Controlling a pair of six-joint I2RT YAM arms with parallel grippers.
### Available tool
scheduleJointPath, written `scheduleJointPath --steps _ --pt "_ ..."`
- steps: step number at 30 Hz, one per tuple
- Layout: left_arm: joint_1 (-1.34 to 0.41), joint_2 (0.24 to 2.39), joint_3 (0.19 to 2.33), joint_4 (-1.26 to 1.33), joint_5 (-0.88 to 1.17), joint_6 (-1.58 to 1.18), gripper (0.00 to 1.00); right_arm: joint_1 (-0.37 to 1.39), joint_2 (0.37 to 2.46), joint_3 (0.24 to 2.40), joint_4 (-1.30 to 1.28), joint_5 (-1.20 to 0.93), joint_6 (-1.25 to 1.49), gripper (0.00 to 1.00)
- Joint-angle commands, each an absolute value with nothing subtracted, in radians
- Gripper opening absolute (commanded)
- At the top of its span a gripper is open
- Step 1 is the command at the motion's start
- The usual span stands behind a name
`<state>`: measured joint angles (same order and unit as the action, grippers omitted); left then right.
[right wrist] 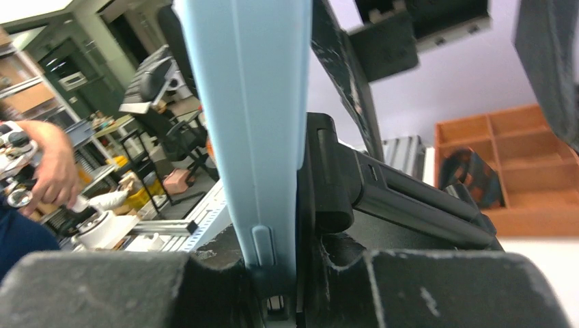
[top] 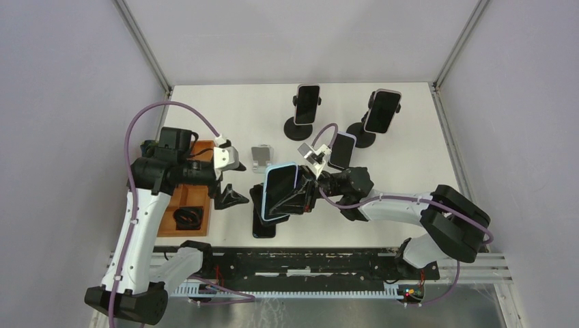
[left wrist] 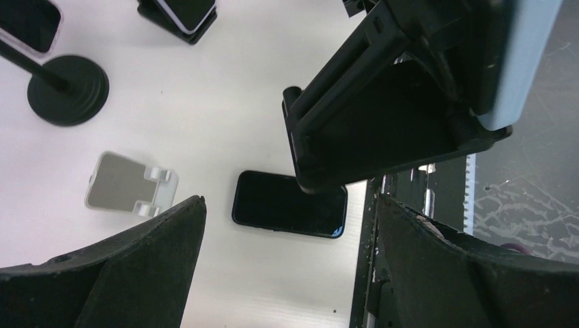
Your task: Remove the phone from the phone stand
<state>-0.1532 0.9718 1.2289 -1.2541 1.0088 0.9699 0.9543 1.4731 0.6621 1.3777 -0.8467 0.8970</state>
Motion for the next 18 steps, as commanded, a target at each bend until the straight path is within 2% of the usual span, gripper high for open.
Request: scheduleJointPath --steps 1,14,18 --pt "-0.158 0.954 1.255 -1.241 1.108 0.987 1.0 0.985 1.496 0.78 1.542 -0.885 0.943 0.0" --pt "-0.158 0.936 1.366 -1.278 1.173 0.951 0.98 1.026 1.565 0.896 1.443 -0.865 0.908 0.0" --pt "-0.158 0.93 1.342 -1.306 1.167 1.006 0.93 1.043 1.581 0.946 1.434 -0.855 0.915 0.0"
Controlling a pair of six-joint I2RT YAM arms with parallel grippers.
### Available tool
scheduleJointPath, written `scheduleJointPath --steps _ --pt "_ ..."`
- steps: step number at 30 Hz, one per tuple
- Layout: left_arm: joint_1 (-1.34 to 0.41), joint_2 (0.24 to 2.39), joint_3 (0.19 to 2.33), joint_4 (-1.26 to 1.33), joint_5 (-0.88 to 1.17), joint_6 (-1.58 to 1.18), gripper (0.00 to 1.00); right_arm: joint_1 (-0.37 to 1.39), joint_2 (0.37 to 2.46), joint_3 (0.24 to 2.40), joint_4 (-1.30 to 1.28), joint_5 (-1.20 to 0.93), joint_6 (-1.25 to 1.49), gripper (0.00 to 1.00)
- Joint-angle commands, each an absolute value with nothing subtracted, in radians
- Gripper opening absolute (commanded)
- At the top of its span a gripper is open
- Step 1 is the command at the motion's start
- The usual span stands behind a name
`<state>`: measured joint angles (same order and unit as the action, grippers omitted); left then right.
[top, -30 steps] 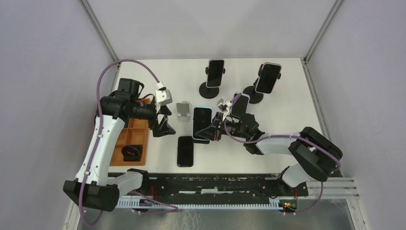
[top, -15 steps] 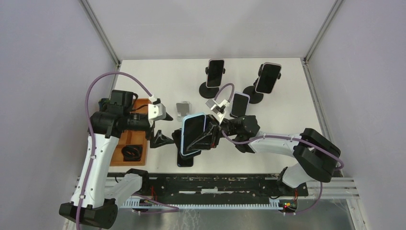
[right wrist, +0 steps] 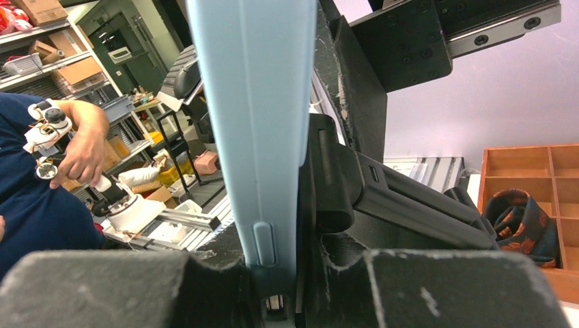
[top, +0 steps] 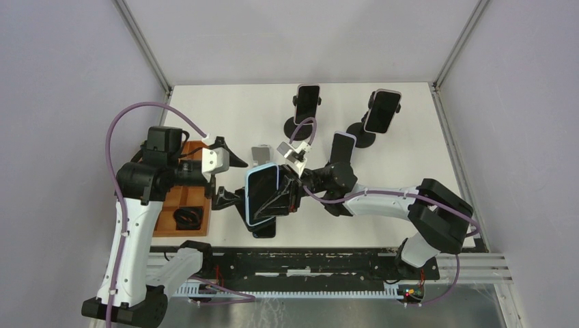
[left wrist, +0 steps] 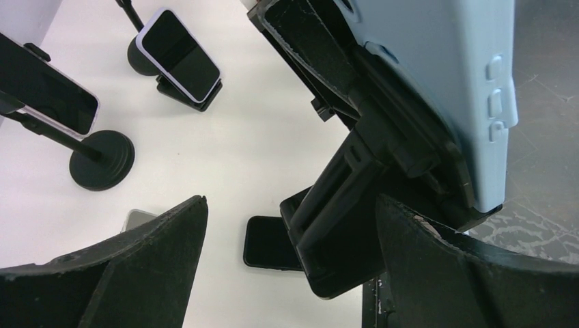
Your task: Remove the phone from the phone stand
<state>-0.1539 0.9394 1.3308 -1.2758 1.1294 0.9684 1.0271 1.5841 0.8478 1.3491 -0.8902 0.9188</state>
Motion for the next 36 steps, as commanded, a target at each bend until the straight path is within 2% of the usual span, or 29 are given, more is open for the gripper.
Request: scheduleJointPath --steps 1,5,8,10,11,15,16,18,21,25,29,36 --pt "-0.158 0.931 1.339 -1.306 1.169 1.011 0.91 1.05 1.593 0.967 1.421 -0.853 0.915 0.0" --pt "-0.158 0.937 1.339 -1.308 1.18 1.038 0.76 1.071 1.61 1.018 1.308 -0.788 0.867 0.0" --pt "-0.158 0.93 1.337 -1.298 1.171 1.061 0.71 1.084 1.606 1.02 1.289 -0.761 0.849 0.0" --pt "-0.158 0.925 1.334 -1.299 1.17 1.065 0.64 1.086 1.605 1.018 1.289 -0.757 0.853 0.0" --pt "-0.158 0.922 1.331 -1.299 1.17 1.072 0.59 1.087 1.601 1.016 1.287 -0.754 0.854 0.0" --pt "-0.158 0.885 1.318 -1.261 1.157 1.105 0.26 1.087 1.589 1.019 1.21 -0.718 0.831 0.0" --pt "-0.158 0.878 1.313 -1.235 1.151 1.088 0.21 1.083 1.588 1.028 1.172 -0.701 0.821 0.0" --pt "-0.158 0.865 1.309 -1.222 1.147 1.081 0.14 1.073 1.586 1.051 1.066 -0.654 0.803 0.07" --pt "-0.158 0.865 1.312 -1.239 1.151 1.094 0.04 1.039 1.569 1.043 0.987 -0.586 0.794 0.26" --pt "-0.158 0.873 1.321 -1.305 1.159 1.144 0.02 1.003 1.501 0.974 0.91 -0.472 0.741 0.42" --pt "-0.158 0.901 1.34 -1.391 1.174 1.209 0.02 0.998 1.468 1.01 0.745 -0.407 0.639 0.53" --pt "-0.158 0.935 1.374 -1.465 1.186 1.262 0.02 0.995 1.415 1.044 0.569 -0.26 0.497 0.59"
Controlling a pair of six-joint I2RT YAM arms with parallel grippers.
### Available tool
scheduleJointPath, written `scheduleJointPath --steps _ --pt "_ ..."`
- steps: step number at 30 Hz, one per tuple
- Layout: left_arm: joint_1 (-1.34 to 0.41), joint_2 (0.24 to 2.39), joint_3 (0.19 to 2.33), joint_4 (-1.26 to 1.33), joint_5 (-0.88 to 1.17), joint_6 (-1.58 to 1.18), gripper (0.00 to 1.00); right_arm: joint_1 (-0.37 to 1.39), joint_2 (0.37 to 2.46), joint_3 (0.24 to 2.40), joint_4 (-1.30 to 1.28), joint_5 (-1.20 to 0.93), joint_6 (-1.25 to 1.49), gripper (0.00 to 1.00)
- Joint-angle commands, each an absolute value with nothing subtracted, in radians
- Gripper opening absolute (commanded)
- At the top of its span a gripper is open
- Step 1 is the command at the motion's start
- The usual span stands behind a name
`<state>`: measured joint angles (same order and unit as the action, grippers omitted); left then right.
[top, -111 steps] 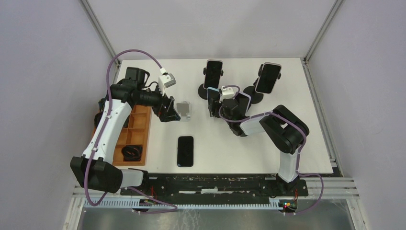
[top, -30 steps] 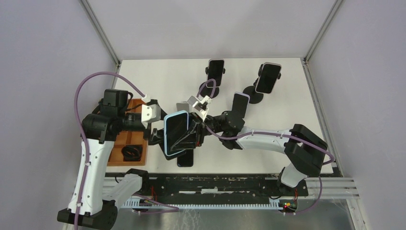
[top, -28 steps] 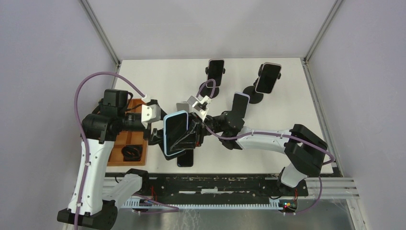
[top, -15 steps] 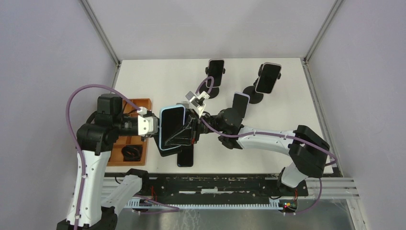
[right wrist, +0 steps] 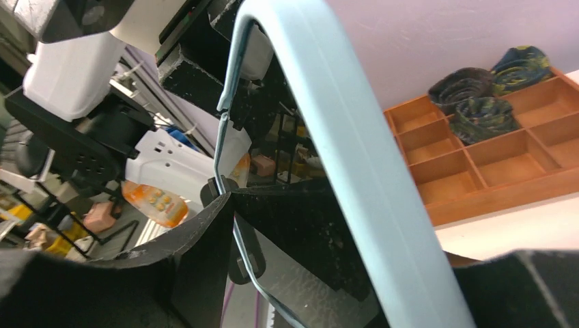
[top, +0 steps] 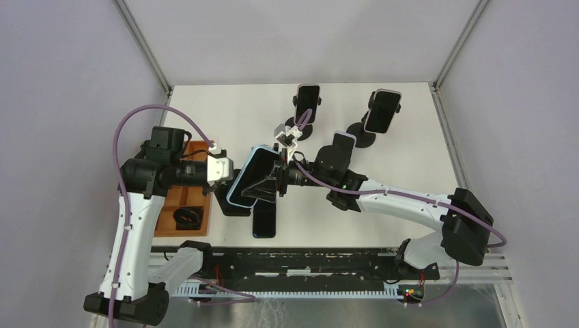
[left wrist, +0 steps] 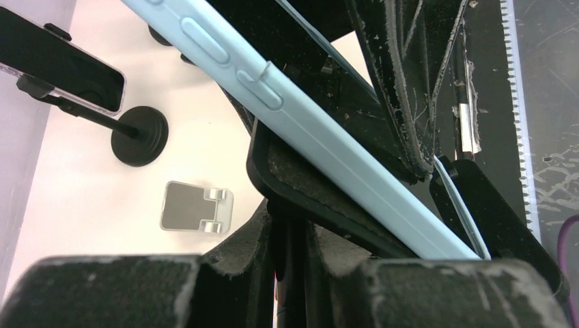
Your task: Remove the phone from the phone stand
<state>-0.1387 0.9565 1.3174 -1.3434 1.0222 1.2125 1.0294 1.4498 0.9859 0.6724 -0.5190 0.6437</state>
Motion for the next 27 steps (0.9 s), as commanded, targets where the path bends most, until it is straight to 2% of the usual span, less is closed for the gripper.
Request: scheduleJointPath --steps 1,3,6,7,13,22,25,27 --pt "-0.158 0.934 1.367 -1.465 1.186 1.264 0.02 0.996 1.407 1.039 0.569 -0.254 0.487 0.6" --pt "-0.158 0.929 1.355 -1.465 1.184 1.264 0.02 0.985 1.39 1.029 0.587 -0.256 0.489 0.6" --pt "-0.158 0.927 1.345 -1.465 1.184 1.267 0.02 0.976 1.38 1.01 0.653 -0.289 0.526 0.49" --pt "-0.158 0.929 1.344 -1.464 1.182 1.268 0.02 0.974 1.381 1.011 0.668 -0.303 0.541 0.48" --pt "-0.158 0.934 1.334 -1.465 1.187 1.268 0.02 0.937 1.357 0.969 0.736 -0.333 0.618 0.51" --pt "-0.158 0.948 1.332 -1.465 1.223 1.245 0.02 0.859 1.34 0.88 0.932 -0.375 0.791 0.42" --pt "-0.158 0.945 1.323 -1.465 1.212 1.246 0.02 0.853 1.337 0.885 0.937 -0.405 0.811 0.22" --pt "-0.158 0.94 1.317 -1.465 1.198 1.255 0.02 0.838 1.326 0.882 0.947 -0.437 0.85 0.02"
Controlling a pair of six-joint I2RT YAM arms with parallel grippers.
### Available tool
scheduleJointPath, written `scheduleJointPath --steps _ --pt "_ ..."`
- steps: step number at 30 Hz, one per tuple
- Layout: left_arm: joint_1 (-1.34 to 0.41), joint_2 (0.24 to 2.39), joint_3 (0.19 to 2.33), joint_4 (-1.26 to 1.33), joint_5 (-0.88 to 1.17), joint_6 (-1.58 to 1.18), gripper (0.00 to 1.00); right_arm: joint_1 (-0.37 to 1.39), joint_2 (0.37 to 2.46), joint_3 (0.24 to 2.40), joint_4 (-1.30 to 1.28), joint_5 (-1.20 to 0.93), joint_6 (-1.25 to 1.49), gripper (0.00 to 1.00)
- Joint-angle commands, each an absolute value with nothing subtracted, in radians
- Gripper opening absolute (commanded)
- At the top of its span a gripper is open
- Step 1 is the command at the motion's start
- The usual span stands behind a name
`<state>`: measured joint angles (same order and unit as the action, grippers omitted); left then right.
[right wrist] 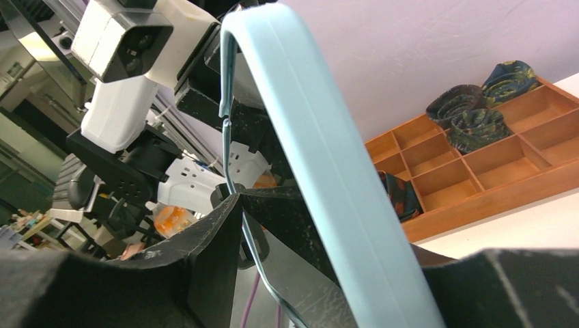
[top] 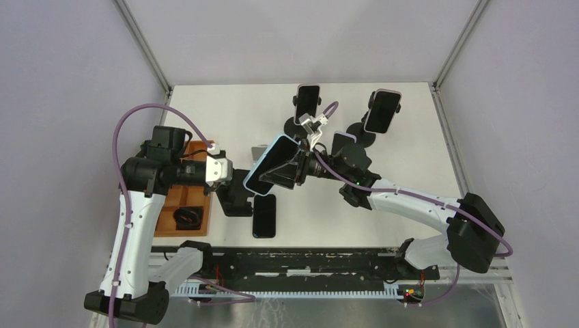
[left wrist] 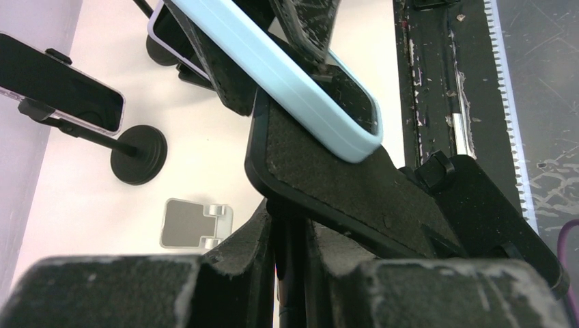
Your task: Remove the phone from the phone stand
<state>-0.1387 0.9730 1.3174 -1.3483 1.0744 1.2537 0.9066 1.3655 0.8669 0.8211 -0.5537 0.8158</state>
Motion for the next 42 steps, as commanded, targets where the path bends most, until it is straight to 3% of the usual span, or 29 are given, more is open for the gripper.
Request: scheduleJointPath --steps 1,8,17,26,42 --pt "-0.158 0.938 1.314 -1.465 1.186 1.262 0.02 0.828 1.319 0.878 0.946 -0.455 0.87 0.0" --pt "-0.158 0.938 1.322 -1.442 1.138 1.276 0.02 0.742 1.21 0.774 0.845 -0.667 0.947 0.0" --pt "-0.158 0.956 1.343 -1.416 1.127 1.278 0.02 0.71 1.156 0.721 0.157 -0.721 0.561 0.0" --pt "-0.158 0.956 1.362 -1.416 1.123 1.267 0.02 0.709 1.335 0.585 0.312 -0.74 0.626 0.0" --pt "-0.158 0.95 1.367 -1.411 1.129 1.254 0.02 0.781 1.601 0.66 0.344 -0.585 0.726 0.0"
